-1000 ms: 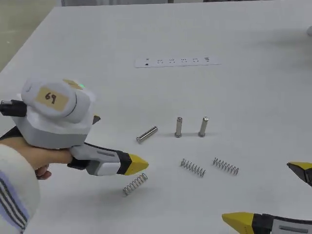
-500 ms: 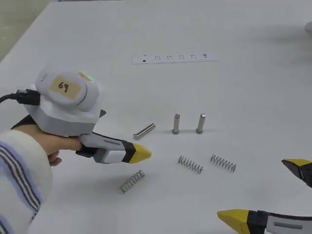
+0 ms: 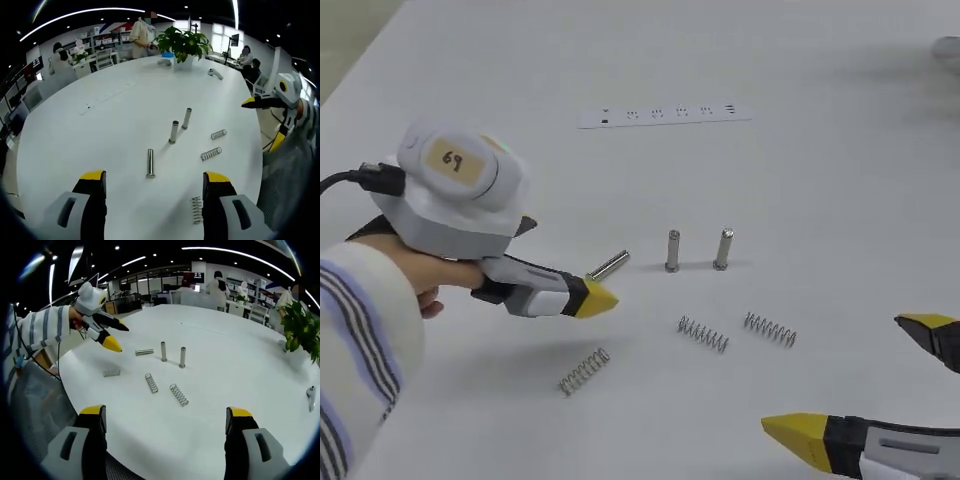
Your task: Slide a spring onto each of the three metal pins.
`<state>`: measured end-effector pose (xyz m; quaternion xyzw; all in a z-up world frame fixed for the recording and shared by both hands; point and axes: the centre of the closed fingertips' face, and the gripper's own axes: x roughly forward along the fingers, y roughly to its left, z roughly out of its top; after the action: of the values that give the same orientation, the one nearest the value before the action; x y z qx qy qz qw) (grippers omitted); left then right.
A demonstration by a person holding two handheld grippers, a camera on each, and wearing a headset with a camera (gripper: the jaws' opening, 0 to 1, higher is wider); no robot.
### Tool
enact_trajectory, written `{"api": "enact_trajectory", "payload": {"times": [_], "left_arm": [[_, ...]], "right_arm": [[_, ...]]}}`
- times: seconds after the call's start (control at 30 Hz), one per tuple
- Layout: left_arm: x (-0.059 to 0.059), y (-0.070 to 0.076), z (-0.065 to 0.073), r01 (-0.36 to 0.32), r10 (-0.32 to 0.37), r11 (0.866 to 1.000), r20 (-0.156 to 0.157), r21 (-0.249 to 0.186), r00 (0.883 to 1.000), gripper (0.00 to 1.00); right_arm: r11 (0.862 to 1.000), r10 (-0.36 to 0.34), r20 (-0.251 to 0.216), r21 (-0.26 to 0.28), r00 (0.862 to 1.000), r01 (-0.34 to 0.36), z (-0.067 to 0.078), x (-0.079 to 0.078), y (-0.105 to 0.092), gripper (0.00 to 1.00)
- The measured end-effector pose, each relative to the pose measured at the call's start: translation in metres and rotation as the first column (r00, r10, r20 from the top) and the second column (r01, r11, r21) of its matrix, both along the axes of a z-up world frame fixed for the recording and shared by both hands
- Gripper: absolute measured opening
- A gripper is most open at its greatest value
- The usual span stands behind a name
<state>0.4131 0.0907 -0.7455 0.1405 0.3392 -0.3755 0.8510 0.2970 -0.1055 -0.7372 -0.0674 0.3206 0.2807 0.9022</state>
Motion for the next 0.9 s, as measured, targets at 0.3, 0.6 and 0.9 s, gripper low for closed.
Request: {"api": "enact_trajectory", "payload": {"times": [0.3,0.6,0.9], "left_arm": [[0.008,-0.006,-0.008,0.012,-0.012,1.0,-0.009,0.009,1.0,0.69],[0.021,-0.014,-0.013,0.003,-0.003,1.0,-0.006,-0.016,1.0,0.6],[0.026,-0.022,-0.029,0.038,-0.038,0.999,-0.023,0.011,0.999,0.54]], "right_arm": [[1.0,0.006,-0.006,-0.011,1.0,-0.007,-0.003,-0.001,0.001,0.98],[1.0,0.004,0.0,0.011,1.0,-0.004,0.0,0.0,0.003,0.98],[1.0,0.013,-0.015,-0.007,1.0,-0.013,-0.005,0.0,0.003,0.98]]}}
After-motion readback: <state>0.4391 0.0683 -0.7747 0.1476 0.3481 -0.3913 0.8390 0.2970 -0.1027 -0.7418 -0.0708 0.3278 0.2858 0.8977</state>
